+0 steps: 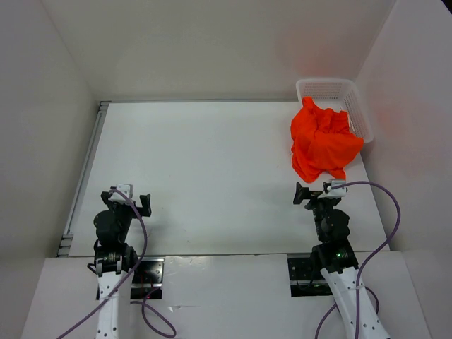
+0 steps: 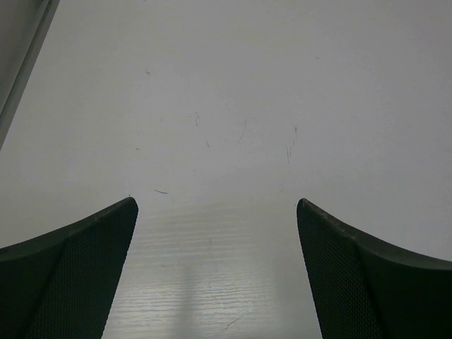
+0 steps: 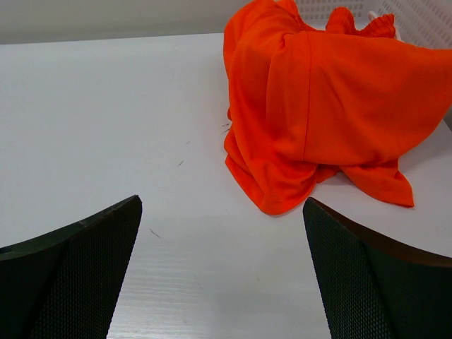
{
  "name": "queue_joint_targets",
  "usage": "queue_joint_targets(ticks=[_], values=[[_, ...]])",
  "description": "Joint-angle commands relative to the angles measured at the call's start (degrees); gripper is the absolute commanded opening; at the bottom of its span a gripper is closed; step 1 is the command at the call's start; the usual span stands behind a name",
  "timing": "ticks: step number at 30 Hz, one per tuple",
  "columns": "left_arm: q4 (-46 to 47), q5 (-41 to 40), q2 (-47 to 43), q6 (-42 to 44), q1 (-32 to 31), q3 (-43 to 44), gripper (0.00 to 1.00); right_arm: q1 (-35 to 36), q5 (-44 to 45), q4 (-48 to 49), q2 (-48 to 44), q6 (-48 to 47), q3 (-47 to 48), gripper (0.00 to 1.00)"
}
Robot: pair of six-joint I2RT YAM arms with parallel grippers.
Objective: Fold and stack the shorts
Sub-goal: Grab the shorts from the pile
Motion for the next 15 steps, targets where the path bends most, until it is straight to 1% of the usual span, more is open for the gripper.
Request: queue_joint_targets(ticks=[1,2,3,4,5,6,7,8,9,10,11,12,13,14,15], values=[[1.4,1.1,-6.8,0.2,-0.1,-1.6,1.0,-0.4,-0.4,1.5,-0.4,-0.8,-2.4,0.99],[1.4,1.7,-6.8,0.2,-0.1,-1.6,1.0,-0.4,-0.4,1.5,-0.4,-0.8,-2.4,0.99],[1.4,2.2,-6.8,0.2,-0.1,-1.6,1.0,-0.4,-4.1,1.5,-0.4,-2.1,-1.9,0.99],[1.4,6.6,-6.8,0.2,-0.1,-0.5,1.0,-0.4,-8.8,0.3,-0.4,-5.0,-1.2,0.99],[0.1,12.5,-6.8,0.2,-0.1,0.1,1.0,-0.4,-17.0,-1.3,-0.4,-19.5,0.8,0.99],[0.6,19.6,-6.8,0.2,-0.1,0.2,1.0,-0.4,-27.8,-1.3,-0.4,-25.4,1.7,0.99],[0.6,26.4,-6.8,0.2,-0.1,0.9,1.0,-0.4,-31.0,-1.3,-0.4,-27.7,1.7,0.99],[0.6,29.2,-6.8,0.2,-0.1,0.9,1.0,-0.4,-35.0,-1.3,-0.4,-31.5,1.7,0.99],[-1.3,32.8,-6.8,0.2,-0.1,1.6,1.0,-0.4,-40.6,-4.6,-0.4,-59.8,2.4,0.99],[-11.0,45.5,-6.8,0.2,-0.1,2.6,1.0,-0.4,-46.6,-10.4,-0.4,-80.1,2.4,1.0],[-17.1,45.6,-6.8,0.2,-0.7,3.5,1.0,-0.4,-45.1,-11.3,-0.4,-93.2,-1.5,1.0],[-8.2,45.6,-6.3,0.2,-0.7,2.0,1.0,-0.4,-43.9,-6.9,-0.4,-101.6,-2.6,1.0],[-2.1,44.6,-7.4,0.2,-0.7,-0.4,1.0,-0.4,-45.6,-4.5,-0.4,-100.2,-1.6,1.0],[3.4,43.3,-6.8,0.2,-0.7,-1.5,1.0,-0.4,-47.0,5.7,-0.4,-97.3,-1.3,1.0],[9.6,44.6,-5.1,0.2,-1.2,-0.8,1.0,-0.4,-48.0,13.2,-0.4,-91.9,-2.1,1.0]])
